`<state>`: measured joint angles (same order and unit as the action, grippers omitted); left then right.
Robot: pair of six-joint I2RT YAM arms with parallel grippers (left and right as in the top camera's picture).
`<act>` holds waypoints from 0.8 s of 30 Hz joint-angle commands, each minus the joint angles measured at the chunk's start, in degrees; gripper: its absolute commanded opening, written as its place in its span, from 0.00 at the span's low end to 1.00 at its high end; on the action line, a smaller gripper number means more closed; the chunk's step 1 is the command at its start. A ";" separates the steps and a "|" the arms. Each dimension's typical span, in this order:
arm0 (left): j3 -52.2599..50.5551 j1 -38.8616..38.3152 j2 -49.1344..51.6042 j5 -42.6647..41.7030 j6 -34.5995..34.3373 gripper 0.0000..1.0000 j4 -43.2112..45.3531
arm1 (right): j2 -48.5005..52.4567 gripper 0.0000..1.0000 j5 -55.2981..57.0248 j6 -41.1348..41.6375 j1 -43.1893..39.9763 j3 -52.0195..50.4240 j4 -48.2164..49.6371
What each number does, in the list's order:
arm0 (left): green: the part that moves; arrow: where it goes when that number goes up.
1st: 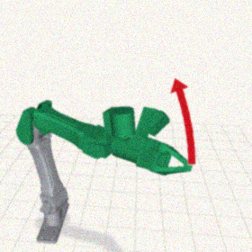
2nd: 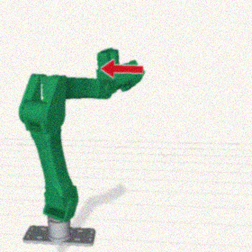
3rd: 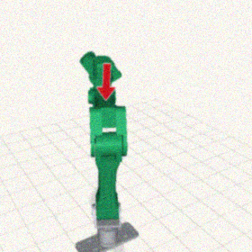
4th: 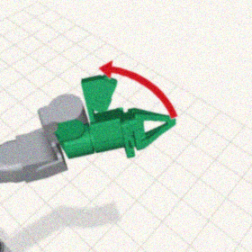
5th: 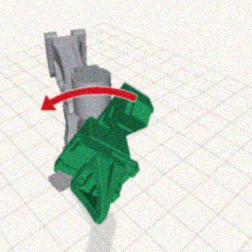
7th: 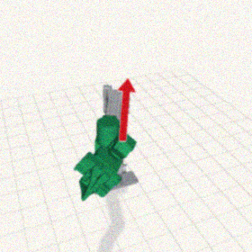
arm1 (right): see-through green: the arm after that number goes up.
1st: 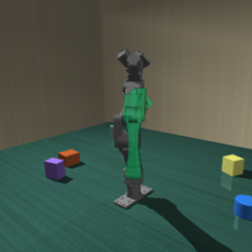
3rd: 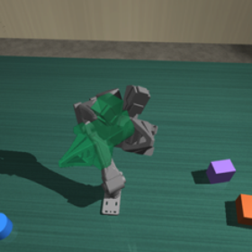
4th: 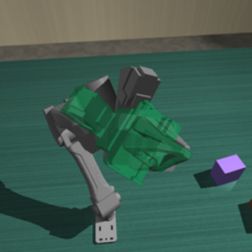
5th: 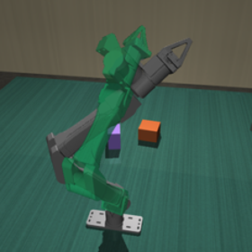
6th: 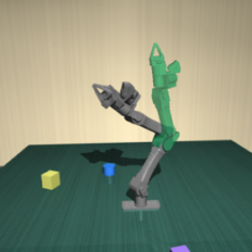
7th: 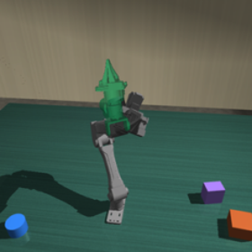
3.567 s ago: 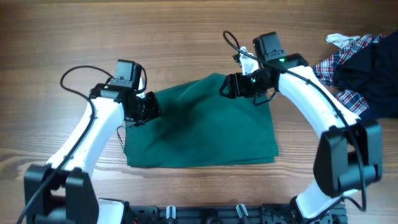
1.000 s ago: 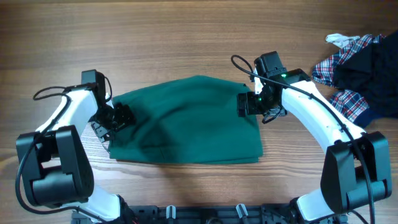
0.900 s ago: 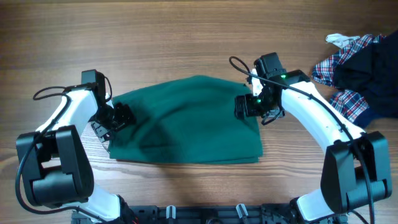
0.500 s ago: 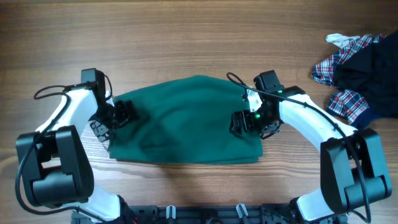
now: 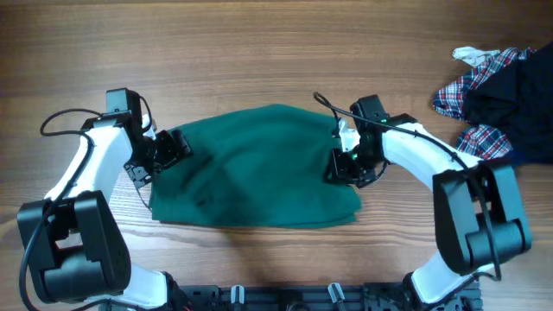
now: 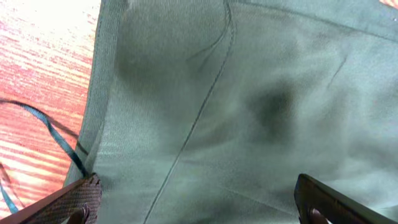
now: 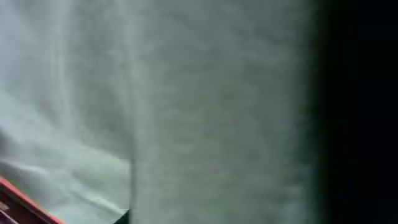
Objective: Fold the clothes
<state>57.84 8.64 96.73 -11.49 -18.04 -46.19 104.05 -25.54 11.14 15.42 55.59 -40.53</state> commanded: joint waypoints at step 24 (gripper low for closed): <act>1.01 -0.22 -1.05 -0.70 1.16 1.00 -0.83 | -11.47 0.04 27.58 15.80 -20.96 6.95 -16.15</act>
<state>57.84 8.64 96.73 -11.49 -18.04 -47.31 98.43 -1.30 25.89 -5.61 60.40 -55.40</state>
